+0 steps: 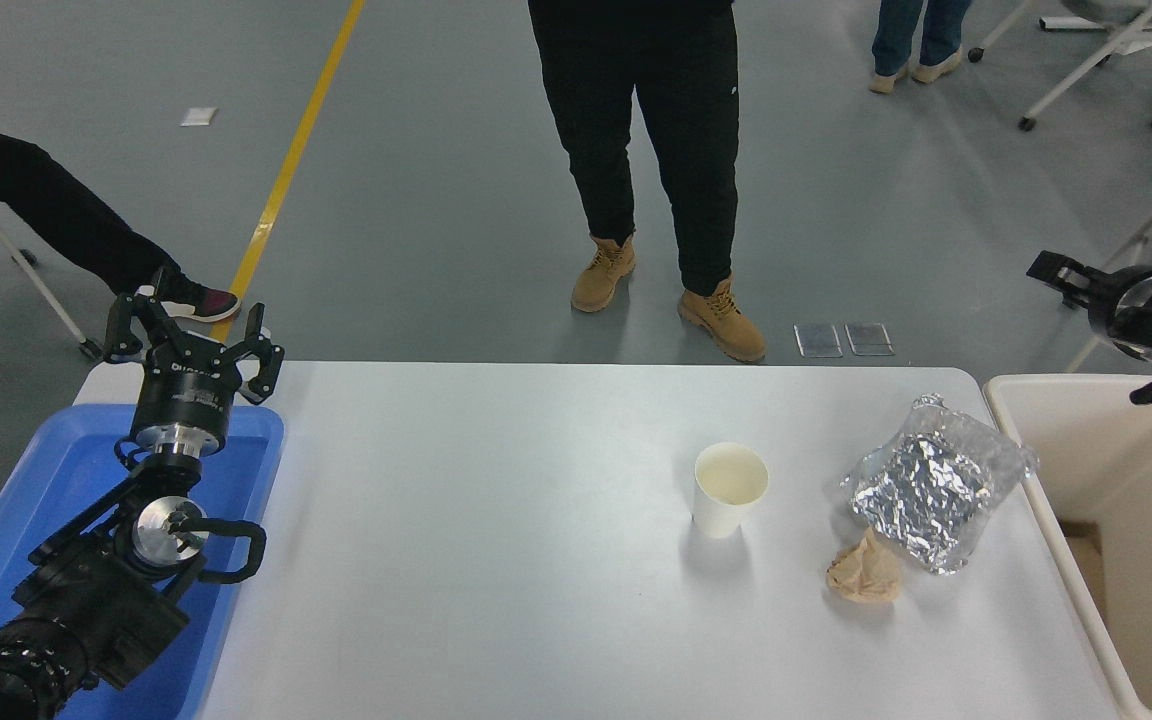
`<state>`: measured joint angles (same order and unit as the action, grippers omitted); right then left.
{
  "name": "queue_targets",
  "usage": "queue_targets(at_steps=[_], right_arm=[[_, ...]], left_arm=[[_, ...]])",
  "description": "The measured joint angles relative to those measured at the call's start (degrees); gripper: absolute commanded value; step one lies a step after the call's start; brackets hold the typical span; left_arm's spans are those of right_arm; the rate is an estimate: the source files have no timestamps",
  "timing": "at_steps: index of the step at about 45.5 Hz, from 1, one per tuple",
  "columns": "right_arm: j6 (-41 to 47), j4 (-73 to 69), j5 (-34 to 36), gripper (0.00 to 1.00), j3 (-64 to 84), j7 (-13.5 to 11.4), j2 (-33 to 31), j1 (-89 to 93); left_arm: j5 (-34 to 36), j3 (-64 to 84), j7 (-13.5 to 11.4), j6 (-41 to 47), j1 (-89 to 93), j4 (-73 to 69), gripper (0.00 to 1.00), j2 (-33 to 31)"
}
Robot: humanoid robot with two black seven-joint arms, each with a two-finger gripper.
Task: Pick up paper cup place in dustbin
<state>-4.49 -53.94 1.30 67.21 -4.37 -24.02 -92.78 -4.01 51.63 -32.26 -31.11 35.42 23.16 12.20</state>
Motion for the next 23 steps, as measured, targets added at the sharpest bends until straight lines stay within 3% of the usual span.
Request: queue_targets(at_steps=[23], right_arm=[[12.3, -17.9, -3.6, 1.0, 0.1, 0.1, 6.1, -15.8]], left_arm=[[0.0, 0.0, 0.0, 0.0, 0.0, 0.0, 0.99, 0.0]])
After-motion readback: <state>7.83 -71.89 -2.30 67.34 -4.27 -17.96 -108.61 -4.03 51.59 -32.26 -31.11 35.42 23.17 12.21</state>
